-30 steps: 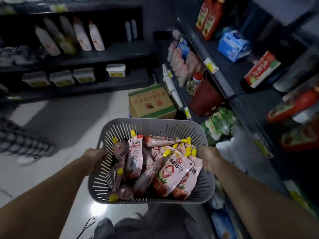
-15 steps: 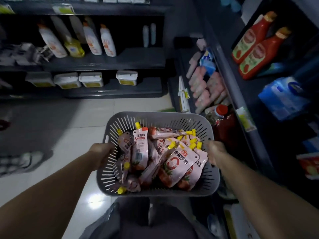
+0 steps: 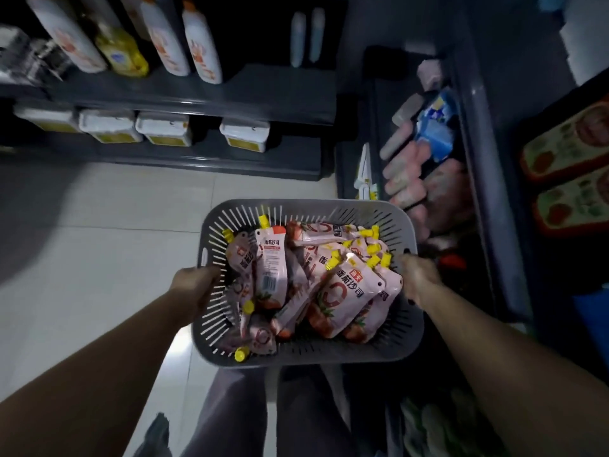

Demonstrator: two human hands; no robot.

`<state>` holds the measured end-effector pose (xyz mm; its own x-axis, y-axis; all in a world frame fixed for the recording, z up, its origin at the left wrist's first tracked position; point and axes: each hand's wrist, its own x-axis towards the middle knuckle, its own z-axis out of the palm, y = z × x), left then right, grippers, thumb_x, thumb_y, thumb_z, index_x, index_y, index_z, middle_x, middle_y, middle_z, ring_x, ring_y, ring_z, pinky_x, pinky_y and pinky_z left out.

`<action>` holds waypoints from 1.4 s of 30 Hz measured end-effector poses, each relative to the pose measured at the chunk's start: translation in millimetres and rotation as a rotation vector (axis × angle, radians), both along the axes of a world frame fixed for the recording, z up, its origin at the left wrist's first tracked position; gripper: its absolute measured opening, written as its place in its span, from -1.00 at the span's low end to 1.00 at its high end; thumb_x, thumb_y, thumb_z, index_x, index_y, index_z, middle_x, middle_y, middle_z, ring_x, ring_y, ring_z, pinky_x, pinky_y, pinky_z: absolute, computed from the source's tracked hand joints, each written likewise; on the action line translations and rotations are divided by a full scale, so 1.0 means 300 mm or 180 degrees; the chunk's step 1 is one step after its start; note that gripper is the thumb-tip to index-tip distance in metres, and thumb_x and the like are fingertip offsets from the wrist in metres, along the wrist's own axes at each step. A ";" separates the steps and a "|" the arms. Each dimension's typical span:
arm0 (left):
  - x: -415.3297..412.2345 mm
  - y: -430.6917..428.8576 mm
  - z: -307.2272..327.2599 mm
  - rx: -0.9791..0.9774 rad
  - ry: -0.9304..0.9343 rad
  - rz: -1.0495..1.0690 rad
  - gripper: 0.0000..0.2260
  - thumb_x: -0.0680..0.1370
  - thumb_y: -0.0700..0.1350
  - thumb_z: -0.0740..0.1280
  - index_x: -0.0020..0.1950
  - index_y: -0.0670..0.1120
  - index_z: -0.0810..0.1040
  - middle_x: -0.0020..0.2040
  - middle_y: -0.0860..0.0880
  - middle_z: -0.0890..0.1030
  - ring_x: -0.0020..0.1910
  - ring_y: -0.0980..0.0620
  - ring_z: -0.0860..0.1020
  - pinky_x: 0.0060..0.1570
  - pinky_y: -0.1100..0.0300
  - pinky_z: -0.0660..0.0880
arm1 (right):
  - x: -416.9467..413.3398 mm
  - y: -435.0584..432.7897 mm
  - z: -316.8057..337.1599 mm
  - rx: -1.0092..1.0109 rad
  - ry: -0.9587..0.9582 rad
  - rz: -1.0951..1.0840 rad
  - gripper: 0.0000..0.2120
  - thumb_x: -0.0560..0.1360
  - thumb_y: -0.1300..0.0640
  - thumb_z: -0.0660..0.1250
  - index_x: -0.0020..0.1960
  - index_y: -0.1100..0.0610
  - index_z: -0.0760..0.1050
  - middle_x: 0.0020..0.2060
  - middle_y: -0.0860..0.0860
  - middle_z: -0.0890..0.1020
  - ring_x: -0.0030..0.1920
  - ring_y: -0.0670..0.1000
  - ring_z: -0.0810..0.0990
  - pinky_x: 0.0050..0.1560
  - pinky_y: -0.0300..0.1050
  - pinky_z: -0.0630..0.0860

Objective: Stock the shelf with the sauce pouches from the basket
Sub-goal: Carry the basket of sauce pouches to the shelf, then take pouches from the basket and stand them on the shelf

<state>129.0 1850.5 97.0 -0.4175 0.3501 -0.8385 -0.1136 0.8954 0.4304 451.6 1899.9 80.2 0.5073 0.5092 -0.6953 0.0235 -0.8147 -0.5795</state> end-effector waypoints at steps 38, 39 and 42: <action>0.223 -0.054 -0.083 -0.0071 0.1731 -0.4243 -0.54 0.47 0.36 0.15 -0.29 -0.03 0.42 -0.36 0.05 0.44 -0.40 0.13 0.39 -0.43 0.27 0.25 | -0.235 -0.089 -0.141 -0.0467 -0.0682 0.3114 -0.66 0.49 -0.02 0.31 -0.37 0.12 0.38 -0.42 0.03 0.47 -0.34 0.05 0.45 -0.30 -0.13 0.34; 0.238 -0.057 -0.110 -0.0239 0.1685 -0.4155 -0.52 0.46 0.36 0.16 -0.18 -0.07 0.50 -0.27 0.02 0.50 -0.33 0.10 0.43 -0.36 0.26 0.32 | -0.255 -0.104 -0.169 -0.0574 -0.0635 0.3104 -0.64 0.49 -0.08 0.29 -0.34 0.15 0.43 -0.39 0.06 0.51 -0.29 0.07 0.49 -0.28 -0.13 0.37; 0.254 -0.064 -0.175 -0.0572 0.1645 -0.4055 -0.48 0.49 0.32 0.15 0.02 -0.12 0.54 -0.10 -0.05 0.56 -0.19 0.03 0.47 -0.26 0.20 0.38 | -0.279 -0.109 -0.239 -0.0581 -0.0538 0.2616 -0.64 0.52 -0.07 0.23 -0.05 0.23 0.58 -0.10 0.20 0.63 -0.01 0.19 0.57 0.00 -0.03 0.51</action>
